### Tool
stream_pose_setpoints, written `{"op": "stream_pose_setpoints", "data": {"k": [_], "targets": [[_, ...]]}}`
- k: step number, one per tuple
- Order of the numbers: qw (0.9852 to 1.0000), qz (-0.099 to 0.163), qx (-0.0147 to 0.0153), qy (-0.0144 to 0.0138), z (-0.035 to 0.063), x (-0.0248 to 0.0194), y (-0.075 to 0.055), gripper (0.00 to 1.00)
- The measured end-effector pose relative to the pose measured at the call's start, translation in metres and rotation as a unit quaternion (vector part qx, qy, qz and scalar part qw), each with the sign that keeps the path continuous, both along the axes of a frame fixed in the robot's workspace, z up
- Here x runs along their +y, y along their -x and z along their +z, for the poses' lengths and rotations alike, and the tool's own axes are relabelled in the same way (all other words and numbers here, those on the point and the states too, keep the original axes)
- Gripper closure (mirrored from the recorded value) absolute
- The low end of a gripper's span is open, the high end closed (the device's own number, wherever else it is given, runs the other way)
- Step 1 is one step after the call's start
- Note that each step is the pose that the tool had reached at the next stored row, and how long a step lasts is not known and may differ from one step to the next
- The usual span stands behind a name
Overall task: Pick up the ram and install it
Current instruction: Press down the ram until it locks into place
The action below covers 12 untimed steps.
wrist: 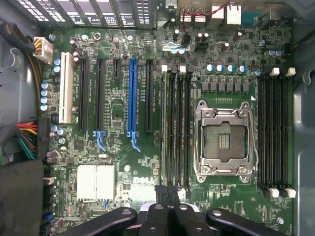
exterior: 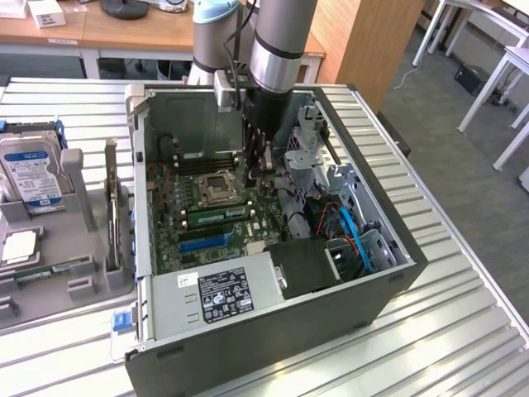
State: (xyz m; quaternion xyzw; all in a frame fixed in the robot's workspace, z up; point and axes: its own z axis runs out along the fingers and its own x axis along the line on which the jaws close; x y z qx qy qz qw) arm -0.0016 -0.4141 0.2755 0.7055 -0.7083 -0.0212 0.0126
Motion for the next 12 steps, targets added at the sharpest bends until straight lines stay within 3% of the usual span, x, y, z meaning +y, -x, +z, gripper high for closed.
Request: {"op": "stream_pose_setpoints", "data": {"k": [12], "targets": [[1.0, 0.0, 0.0001, -0.0007, -0.0109, -0.0001, -0.0005, 0.9]]}}
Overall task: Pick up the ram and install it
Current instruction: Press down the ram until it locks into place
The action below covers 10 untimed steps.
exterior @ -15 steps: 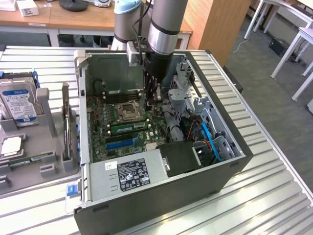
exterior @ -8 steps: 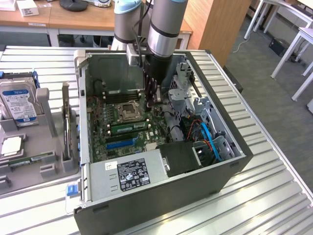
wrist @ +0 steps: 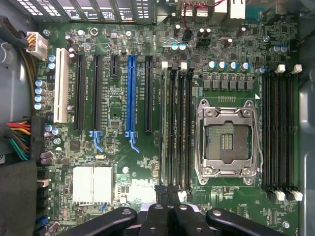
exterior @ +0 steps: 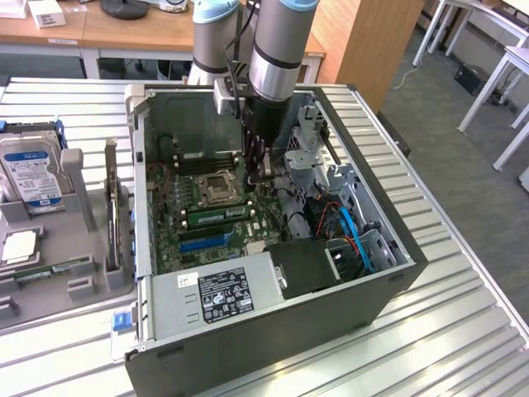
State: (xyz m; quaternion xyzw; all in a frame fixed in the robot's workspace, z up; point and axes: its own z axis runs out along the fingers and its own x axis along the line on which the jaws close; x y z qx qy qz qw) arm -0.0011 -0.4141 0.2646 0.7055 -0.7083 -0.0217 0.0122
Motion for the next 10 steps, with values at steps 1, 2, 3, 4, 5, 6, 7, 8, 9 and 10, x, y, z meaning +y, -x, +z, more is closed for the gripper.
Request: {"op": "stream_pose_setpoints", "data": {"k": [1, 2, 3, 4, 5, 6, 7, 8, 9, 10], "targets": [[1.0, 0.0, 0.0, 0.0, 0.0, 0.0, 0.0, 0.9], [1.0, 0.0, 0.0, -0.0001, -0.0001, 0.0, 0.0, 0.9], [1.0, 0.0, 0.0, -0.0001, -0.0001, 0.0, 0.0, 0.9], [1.0, 0.0, 0.0, -0.0001, -0.0002, 0.0, -0.0007, 0.9], [1.0, 0.0, 0.0001, -0.0001, -0.0003, 0.0, -0.0024, 0.9], [1.0, 0.0, 0.0002, -0.0001, -0.0004, 0.0, -0.004, 0.9], [1.0, 0.0, 0.0003, -0.0001, -0.0005, 0.0, -0.0055, 0.9], [1.0, 0.0, 0.0004, -0.0001, -0.0005, 0.0, -0.0064, 0.9], [1.0, 0.0, 0.0004, -0.0001, -0.0005, 0.0, -0.0065, 0.9], [1.0, 0.0, 0.0004, -0.0001, -0.0005, 0.0, -0.0065, 0.9]]}}
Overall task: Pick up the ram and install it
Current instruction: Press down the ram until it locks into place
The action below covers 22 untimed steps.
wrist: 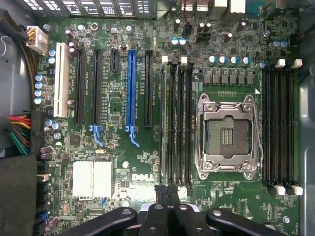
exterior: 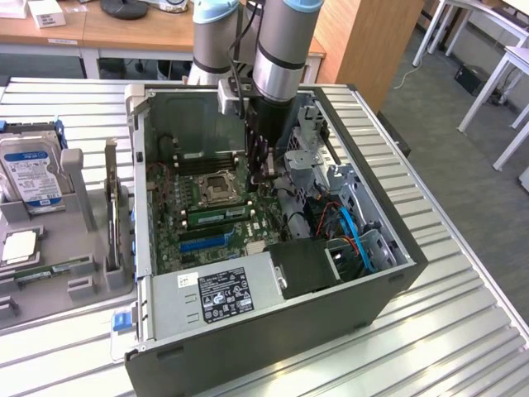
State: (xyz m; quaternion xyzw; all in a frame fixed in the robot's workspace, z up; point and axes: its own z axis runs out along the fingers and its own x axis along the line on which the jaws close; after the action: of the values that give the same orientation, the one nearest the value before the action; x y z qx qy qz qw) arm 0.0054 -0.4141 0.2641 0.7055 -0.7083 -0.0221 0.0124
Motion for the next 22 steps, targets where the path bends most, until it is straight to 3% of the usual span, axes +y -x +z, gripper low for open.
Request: {"op": "stream_pose_setpoints", "data": {"k": [18, 22], "targets": [[1.0, 0.0, 0.0, -0.0003, -0.0148, 0.0, -0.001, 0.9], [1.0, 0.0, 0.0, -0.0004, -0.0159, 0.0032, -0.001, 0.9]]}}
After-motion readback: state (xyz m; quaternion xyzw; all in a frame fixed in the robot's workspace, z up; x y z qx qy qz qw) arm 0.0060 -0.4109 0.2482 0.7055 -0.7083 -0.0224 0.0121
